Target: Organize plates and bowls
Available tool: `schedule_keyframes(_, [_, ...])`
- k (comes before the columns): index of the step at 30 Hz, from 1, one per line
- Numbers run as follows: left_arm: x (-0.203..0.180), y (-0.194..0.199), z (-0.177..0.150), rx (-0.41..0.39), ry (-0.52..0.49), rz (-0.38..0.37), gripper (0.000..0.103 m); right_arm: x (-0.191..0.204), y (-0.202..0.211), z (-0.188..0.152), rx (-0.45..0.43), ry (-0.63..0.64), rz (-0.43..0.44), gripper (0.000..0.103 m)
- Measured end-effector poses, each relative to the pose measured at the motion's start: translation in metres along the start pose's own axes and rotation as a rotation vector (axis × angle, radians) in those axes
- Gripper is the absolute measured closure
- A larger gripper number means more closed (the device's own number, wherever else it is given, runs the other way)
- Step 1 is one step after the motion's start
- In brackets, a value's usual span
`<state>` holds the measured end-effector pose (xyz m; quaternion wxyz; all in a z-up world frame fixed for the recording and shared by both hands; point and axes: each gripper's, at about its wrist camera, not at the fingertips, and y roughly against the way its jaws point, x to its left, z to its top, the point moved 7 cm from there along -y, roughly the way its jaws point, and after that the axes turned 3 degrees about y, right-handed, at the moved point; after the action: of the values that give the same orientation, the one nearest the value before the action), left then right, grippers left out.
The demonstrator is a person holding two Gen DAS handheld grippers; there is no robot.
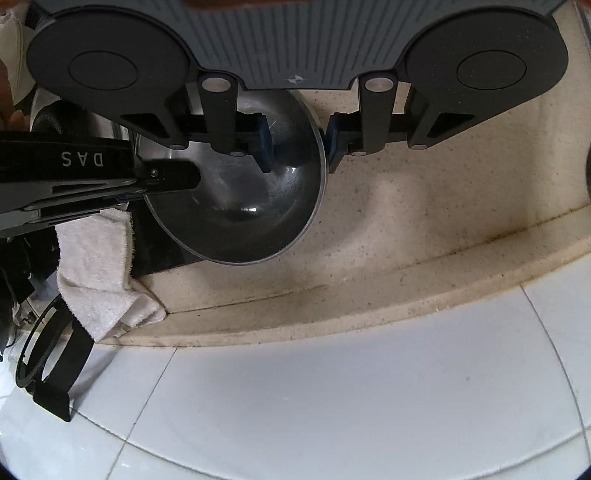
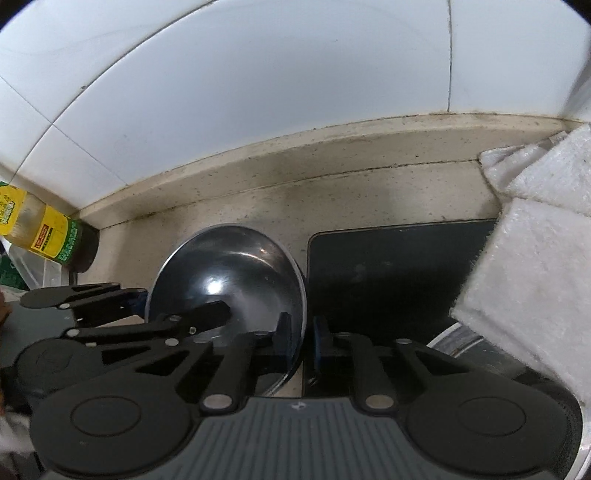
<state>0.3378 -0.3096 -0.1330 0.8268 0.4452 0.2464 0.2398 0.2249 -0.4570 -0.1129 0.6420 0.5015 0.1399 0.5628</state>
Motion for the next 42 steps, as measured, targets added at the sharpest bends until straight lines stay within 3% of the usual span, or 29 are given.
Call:
schedule_keyframes(17, [-0.010, 0.077, 0.003, -0.139, -0.006, -0.020, 0.062, 0.026, 0.061, 0.003, -0.080, 0.033, 0.052, 0.093])
schedule_keyframes(31, [0.004, 0.144, -0.050, -0.192, 0.040, 0.010, 0.059, 0.090, 0.098, -0.035, -0.051, 0.153, 0.103, 0.092])
schedule_keyframes(42, [0.008, 0.160, -0.083, -0.189, 0.056, 0.018, 0.057, 0.110, 0.094, -0.067, 0.014, 0.200, 0.126, 0.093])
